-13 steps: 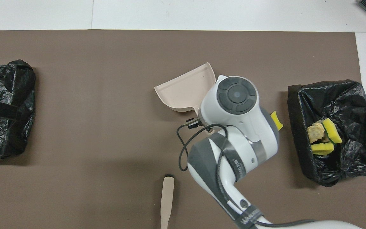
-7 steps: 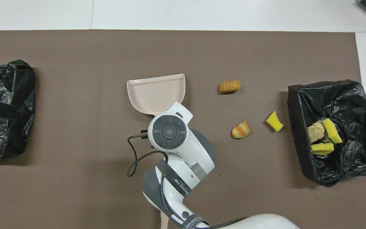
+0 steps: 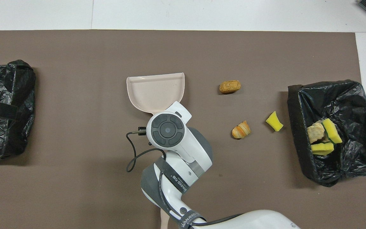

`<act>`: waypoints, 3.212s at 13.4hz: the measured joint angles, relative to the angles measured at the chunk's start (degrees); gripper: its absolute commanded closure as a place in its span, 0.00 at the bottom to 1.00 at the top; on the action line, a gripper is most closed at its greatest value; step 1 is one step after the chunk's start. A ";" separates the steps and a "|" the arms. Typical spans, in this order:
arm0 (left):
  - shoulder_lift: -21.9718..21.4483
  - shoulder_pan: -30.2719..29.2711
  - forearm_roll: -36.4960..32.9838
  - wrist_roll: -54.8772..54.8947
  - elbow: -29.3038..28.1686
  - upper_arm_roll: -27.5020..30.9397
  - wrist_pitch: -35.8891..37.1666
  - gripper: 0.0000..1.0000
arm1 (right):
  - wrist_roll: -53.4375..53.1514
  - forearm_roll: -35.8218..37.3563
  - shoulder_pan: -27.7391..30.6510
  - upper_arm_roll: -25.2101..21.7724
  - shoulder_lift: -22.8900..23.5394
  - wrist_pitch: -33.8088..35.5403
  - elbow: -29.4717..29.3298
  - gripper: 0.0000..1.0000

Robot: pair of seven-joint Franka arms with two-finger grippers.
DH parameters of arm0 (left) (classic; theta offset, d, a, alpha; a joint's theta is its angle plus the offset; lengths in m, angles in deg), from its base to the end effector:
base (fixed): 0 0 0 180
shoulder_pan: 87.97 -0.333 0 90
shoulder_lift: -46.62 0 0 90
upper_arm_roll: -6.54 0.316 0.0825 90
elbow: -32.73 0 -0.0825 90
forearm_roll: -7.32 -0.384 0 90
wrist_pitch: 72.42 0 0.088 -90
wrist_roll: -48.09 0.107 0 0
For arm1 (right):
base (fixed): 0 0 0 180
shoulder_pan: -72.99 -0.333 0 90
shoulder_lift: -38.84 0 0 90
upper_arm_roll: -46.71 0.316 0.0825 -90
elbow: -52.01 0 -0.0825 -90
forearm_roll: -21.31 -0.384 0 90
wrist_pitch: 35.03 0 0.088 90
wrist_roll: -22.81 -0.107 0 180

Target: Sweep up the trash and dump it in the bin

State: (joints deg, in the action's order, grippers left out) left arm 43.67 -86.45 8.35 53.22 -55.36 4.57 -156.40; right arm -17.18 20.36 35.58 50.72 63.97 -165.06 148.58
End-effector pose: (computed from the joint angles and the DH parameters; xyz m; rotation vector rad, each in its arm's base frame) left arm 0.5264 -0.0347 0.6588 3.1160 -0.2374 -0.0313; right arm 0.5143 0.4472 0.3600 -3.0113 -0.0097 -0.1254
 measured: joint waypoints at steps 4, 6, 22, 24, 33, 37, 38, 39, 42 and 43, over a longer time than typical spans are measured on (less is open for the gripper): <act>-0.01 0.00 0.00 0.00 0.00 0.02 0.43 0.00 | -0.97 -0.21 0.07 0.04 -3.39 9.30 -0.48 0.00; -0.03 -0.02 0.00 -0.09 0.00 0.09 0.86 0.00 | -3.85 -2.10 -0.38 0.35 -6.82 12.59 1.41 0.00; 18.83 5.63 -8.81 -36.15 -16.13 -23.87 -35.42 0.05 | -20.94 -7.85 -20.24 0.81 -25.86 0.80 35.51 0.12; 21.01 7.09 -8.85 -38.51 -16.14 -24.58 -38.17 0.13 | -21.15 -7.89 -21.38 0.80 -25.37 0.63 36.13 0.25; 24.21 8.68 -12.23 -42.43 -16.51 -24.47 -41.07 1.00 | -21.19 -9.90 -21.55 0.75 -25.28 0.62 36.51 1.00; 22.97 7.70 -15.58 -37.93 -16.27 -24.24 -38.96 1.00 | -20.89 -9.92 -21.52 0.72 -25.27 0.62 36.48 1.00; 21.76 7.07 -15.63 -32.82 -16.21 -24.16 -35.99 1.00 | -20.80 -9.92 -21.50 0.70 -25.23 0.62 36.37 1.00; 20.67 6.53 -15.67 -26.67 -16.19 -24.10 -32.00 1.00 | -20.71 -9.92 -21.48 0.65 -25.11 0.62 36.18 1.00; 17.72 4.70 -15.68 -6.03 -16.20 -23.71 -24.90 1.00 | -18.83 -9.91 -20.64 0.21 -25.02 1.11 35.51 1.00; 16.94 3.81 -15.68 0.14 -16.22 -23.61 -23.78 1.00 | -17.07 -9.90 -19.31 0.06 -25.17 1.98 35.10 1.00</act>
State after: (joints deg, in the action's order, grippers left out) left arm 60.61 -82.64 -7.33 53.36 -71.57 -19.04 -180.18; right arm -34.26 10.46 16.27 50.78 38.80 -163.08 183.68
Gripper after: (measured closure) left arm 0.683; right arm 0.749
